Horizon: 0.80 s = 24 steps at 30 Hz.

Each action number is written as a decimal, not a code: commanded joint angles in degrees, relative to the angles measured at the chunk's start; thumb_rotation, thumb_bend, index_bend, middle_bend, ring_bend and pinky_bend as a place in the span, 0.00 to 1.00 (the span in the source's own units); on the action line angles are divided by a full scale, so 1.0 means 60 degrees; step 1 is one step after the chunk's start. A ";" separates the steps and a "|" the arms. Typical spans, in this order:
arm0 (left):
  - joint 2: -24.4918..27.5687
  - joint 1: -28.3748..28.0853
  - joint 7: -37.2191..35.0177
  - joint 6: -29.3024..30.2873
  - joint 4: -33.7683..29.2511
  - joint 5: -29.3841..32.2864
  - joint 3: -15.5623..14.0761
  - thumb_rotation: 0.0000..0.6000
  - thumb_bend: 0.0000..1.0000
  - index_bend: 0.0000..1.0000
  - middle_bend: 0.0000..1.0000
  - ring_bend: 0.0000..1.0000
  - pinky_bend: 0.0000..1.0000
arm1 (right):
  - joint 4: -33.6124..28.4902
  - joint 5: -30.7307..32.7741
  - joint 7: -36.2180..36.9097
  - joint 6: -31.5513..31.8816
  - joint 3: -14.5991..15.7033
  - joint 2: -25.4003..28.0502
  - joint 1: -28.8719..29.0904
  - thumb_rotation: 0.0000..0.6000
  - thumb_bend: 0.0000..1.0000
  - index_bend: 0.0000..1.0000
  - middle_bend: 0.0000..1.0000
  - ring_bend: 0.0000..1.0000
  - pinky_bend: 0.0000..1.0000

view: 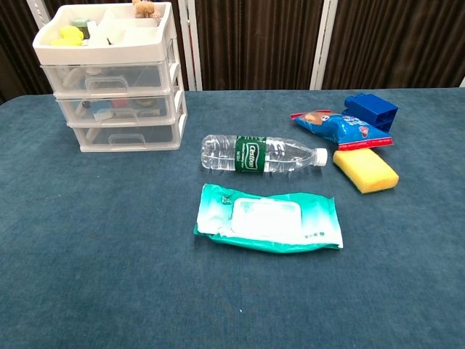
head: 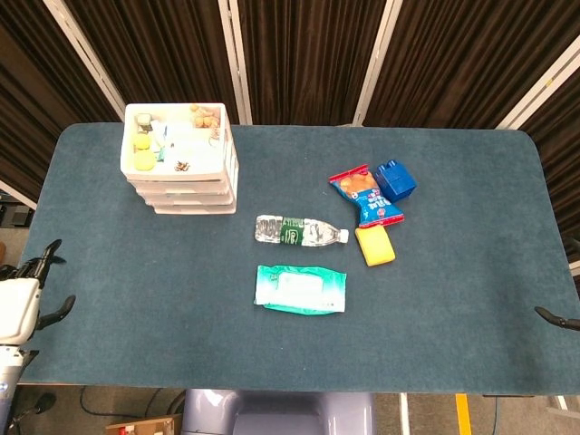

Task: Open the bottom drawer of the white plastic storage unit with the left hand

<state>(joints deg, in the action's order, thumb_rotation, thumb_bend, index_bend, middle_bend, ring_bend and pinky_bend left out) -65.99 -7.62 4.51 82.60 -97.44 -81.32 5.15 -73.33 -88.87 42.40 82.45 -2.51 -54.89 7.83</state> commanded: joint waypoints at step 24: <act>-0.3170 -0.4049 0.1313 -0.3649 -0.0610 0.8693 0.3382 1.00 0.68 0.11 0.96 0.92 0.89 | 0.0121 -0.0234 0.1135 -0.0123 0.0099 0.0143 0.0116 1.00 0.12 0.00 0.00 0.00 0.00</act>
<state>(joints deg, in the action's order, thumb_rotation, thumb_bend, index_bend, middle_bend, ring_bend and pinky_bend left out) -82.10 -28.12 11.00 63.49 -102.52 -34.81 22.76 -72.63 -90.22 49.16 81.67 -1.95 -54.07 8.54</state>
